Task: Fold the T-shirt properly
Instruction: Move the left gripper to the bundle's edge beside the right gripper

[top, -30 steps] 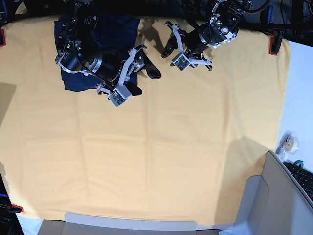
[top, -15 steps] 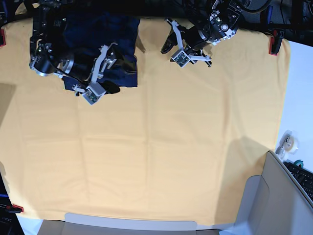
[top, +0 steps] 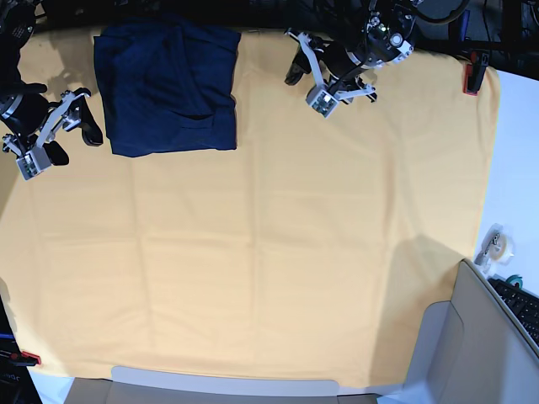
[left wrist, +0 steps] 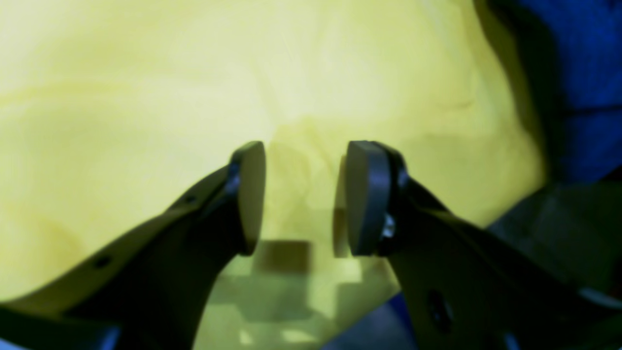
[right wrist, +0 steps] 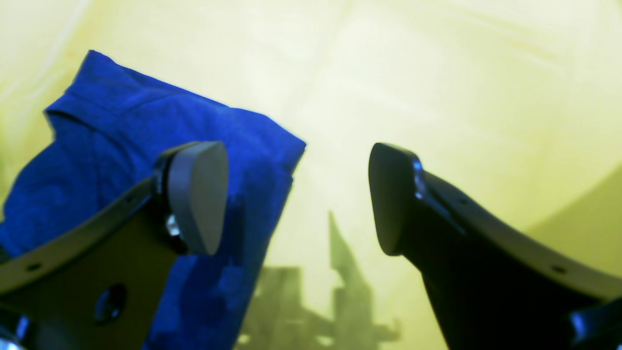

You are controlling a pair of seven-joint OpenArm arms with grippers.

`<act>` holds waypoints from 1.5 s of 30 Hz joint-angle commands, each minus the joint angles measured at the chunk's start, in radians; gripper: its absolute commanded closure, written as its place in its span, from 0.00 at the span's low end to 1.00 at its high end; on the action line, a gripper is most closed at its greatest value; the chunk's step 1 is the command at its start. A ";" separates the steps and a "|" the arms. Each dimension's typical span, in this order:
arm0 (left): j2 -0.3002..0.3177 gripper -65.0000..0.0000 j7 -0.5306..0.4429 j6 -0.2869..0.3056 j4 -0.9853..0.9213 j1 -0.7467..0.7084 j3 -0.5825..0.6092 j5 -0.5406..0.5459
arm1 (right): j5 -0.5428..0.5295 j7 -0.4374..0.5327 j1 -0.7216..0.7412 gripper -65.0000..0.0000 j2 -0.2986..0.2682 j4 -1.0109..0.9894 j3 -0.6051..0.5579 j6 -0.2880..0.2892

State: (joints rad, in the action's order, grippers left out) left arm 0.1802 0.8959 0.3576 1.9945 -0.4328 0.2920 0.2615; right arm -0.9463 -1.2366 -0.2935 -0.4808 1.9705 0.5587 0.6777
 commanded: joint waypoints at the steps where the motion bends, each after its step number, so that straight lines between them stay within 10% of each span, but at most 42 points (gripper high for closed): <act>1: -0.012 0.57 0.029 0.044 0.041 0.004 -0.033 0.055 | -0.009 0.014 0.003 0.31 -0.016 -0.017 0.010 0.003; 9: -0.107 0.56 0.500 0.183 -0.004 0.148 -0.271 0.424 | -0.009 0.013 0.037 0.31 0.057 -0.247 0.005 0.003; 21: -0.114 0.56 0.500 0.177 -0.131 0.162 -0.221 0.476 | -0.015 -0.160 0.221 0.31 0.104 -0.425 0.005 0.010; 45: -0.135 0.56 0.500 0.177 -0.126 0.137 -0.135 0.479 | -0.168 -0.160 0.285 0.31 0.193 -0.641 -0.087 0.020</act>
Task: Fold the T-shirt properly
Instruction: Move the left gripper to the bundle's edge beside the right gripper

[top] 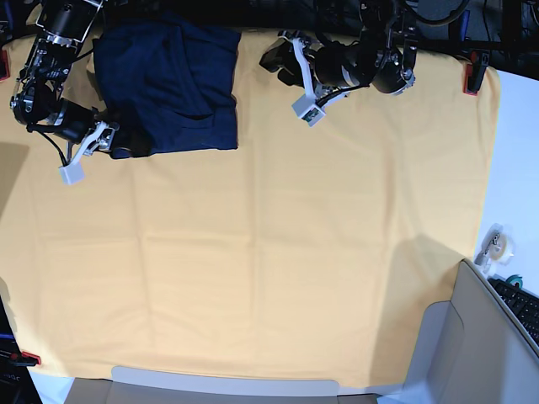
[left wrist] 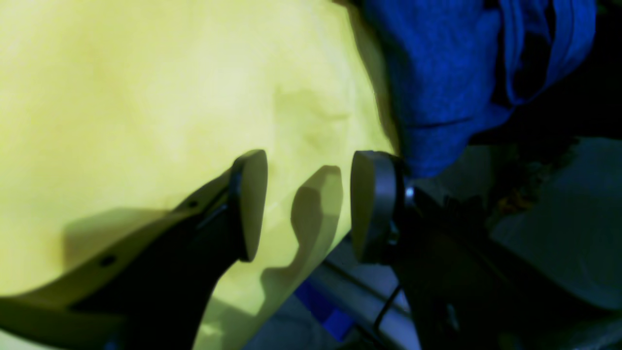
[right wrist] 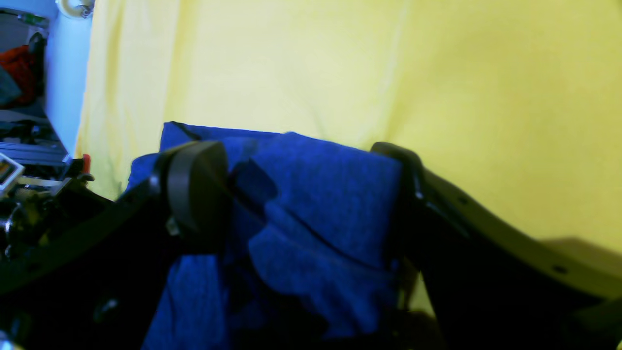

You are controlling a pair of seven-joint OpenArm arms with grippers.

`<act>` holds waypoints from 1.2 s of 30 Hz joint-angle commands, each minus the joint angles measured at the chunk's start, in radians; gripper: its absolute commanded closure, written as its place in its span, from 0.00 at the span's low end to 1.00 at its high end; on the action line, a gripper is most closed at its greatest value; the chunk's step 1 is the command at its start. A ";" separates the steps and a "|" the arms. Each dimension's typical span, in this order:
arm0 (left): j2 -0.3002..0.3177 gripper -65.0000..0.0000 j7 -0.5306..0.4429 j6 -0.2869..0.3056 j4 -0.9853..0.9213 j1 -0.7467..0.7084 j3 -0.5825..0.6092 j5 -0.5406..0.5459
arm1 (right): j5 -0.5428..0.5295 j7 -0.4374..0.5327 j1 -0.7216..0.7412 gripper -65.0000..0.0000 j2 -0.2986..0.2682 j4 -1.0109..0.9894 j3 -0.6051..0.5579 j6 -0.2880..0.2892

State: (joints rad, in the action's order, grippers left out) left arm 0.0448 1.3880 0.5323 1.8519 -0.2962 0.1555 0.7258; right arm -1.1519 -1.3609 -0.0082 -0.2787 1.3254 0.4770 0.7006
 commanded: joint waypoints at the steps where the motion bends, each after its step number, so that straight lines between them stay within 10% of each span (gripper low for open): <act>1: 0.000 0.56 0.008 0.004 0.016 0.001 0.002 0.015 | 0.037 -0.035 0.000 0.31 -0.009 0.004 -0.005 -0.002; 11: -0.007 0.56 0.008 0.002 0.012 0.001 0.002 0.065 | 0.043 -0.035 0.001 0.84 0.000 0.004 -0.005 -0.002; 23: 0.013 0.47 0.008 0.001 0.085 0.001 0.120 0.062 | 0.138 -0.035 0.001 0.70 0.012 -0.016 -0.007 -0.002; 36: 0.023 0.47 -0.034 -0.001 0.081 0.067 0.425 -0.231 | 0.143 -0.035 0.001 0.70 0.040 -0.016 -0.007 -0.002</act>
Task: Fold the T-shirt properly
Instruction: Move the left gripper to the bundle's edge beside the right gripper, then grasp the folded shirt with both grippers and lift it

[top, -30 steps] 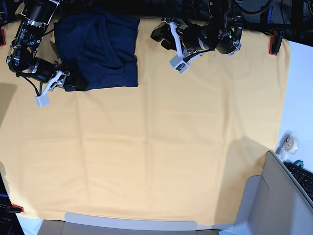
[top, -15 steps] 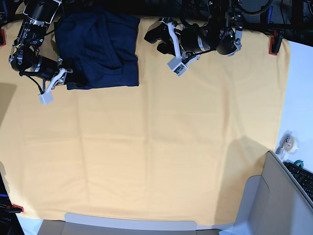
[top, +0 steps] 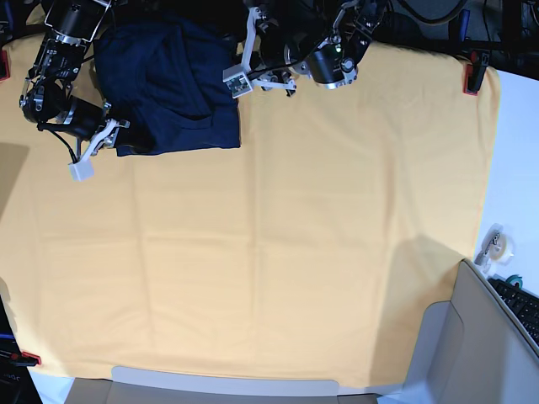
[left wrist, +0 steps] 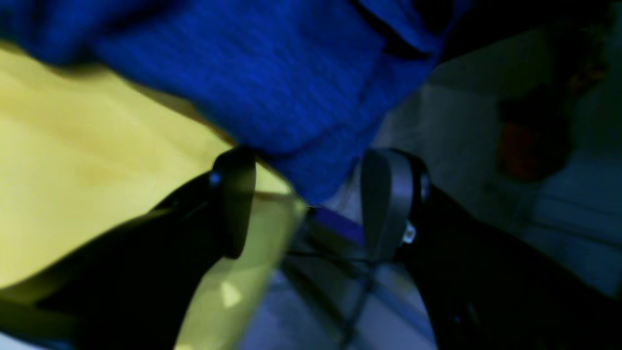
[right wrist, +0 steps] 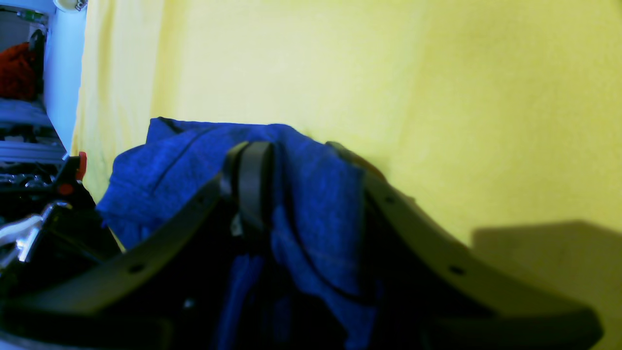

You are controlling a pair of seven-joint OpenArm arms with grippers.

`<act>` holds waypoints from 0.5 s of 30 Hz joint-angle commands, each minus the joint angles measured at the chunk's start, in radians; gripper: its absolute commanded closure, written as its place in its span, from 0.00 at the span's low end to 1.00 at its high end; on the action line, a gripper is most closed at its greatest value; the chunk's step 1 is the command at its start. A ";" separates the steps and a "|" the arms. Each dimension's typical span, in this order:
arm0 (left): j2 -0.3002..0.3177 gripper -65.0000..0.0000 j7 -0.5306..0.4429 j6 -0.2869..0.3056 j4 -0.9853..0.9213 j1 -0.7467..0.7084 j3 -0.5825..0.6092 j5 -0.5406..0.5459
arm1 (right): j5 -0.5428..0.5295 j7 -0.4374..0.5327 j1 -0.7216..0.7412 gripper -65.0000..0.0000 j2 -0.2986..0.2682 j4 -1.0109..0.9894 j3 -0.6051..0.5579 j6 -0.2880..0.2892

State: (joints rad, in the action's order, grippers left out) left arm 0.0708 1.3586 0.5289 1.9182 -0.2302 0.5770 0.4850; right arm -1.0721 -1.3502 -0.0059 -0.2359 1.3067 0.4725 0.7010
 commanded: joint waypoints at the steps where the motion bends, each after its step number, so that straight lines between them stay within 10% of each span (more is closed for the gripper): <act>1: -0.002 0.47 -0.005 0.003 0.014 0.001 0.008 0.004 | 0.063 -0.046 -0.001 0.70 -0.003 0.003 -0.002 -0.003; 15: -0.004 0.47 0.000 0.003 -0.038 0.044 0.015 0.005 | 0.063 -0.046 -0.003 0.70 -0.001 0.003 0.004 -0.003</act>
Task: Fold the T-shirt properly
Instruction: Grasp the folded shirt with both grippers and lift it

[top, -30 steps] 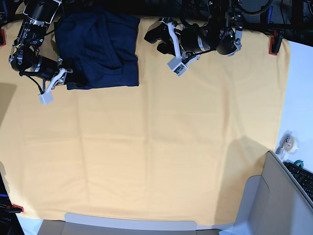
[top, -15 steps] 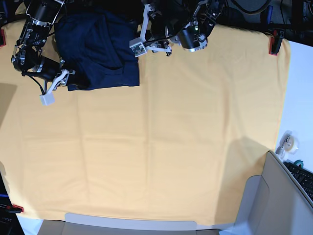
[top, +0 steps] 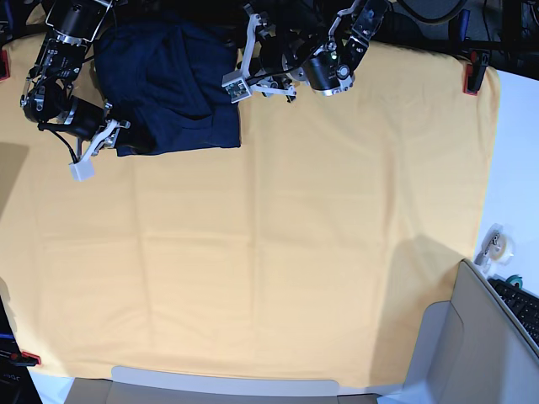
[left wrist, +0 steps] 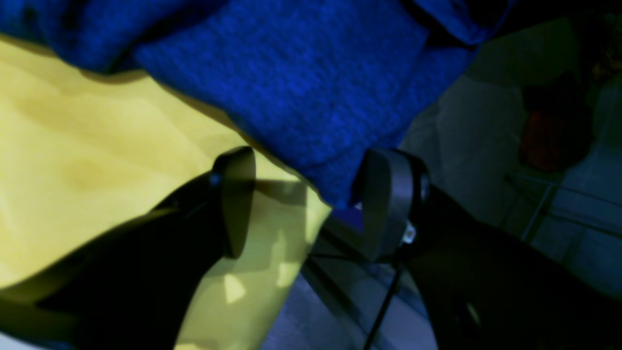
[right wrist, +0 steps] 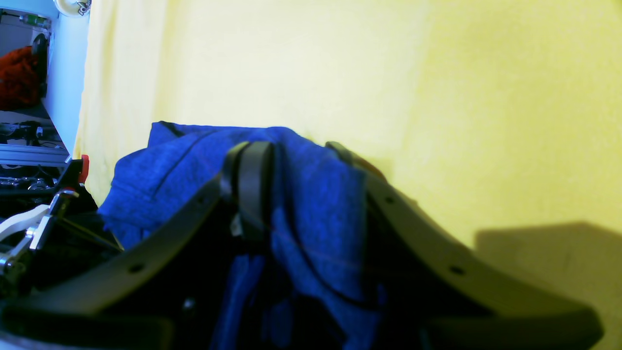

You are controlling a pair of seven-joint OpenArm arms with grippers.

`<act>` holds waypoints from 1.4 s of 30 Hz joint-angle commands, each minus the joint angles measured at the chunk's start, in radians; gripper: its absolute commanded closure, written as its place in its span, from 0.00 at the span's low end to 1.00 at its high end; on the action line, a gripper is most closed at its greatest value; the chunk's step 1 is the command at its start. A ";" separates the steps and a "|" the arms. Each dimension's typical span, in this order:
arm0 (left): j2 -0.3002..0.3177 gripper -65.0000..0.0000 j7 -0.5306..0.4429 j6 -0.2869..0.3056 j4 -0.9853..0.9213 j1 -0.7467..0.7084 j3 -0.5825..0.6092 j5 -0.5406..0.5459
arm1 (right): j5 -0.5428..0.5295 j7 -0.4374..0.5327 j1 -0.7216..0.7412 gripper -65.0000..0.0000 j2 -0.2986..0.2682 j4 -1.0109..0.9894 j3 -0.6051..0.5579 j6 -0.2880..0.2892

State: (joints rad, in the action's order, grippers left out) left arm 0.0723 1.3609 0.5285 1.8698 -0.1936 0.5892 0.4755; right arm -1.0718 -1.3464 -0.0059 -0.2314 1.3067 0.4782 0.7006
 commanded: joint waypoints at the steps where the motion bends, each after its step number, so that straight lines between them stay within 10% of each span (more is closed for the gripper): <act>1: -0.006 0.47 -0.001 0.005 0.004 0.007 0.002 0.015 | 0.063 -0.050 -0.006 0.70 -0.006 0.003 -0.002 -0.002; 16: -0.001 0.48 0.002 0.012 -0.011 0.050 0.071 0.016 | 0.061 -0.050 -0.027 0.71 -0.006 0.003 0.000 -0.002; 24: -0.004 1.00 0.002 0.012 -0.054 0.088 0.090 0.012 | 0.055 -0.050 -0.029 0.71 -0.006 0.003 0.000 -0.002; 42: 0.083 1.00 0.027 0.011 -0.023 0.136 -0.018 0.013 | 0.020 -0.050 -0.073 0.71 0.050 0.216 0.000 -0.002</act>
State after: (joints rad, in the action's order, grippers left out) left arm 0.1612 1.3682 0.5396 1.8324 -0.0658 0.5709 0.4950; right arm -1.0313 -1.4036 -0.0895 -0.1680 1.5070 0.4732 0.6956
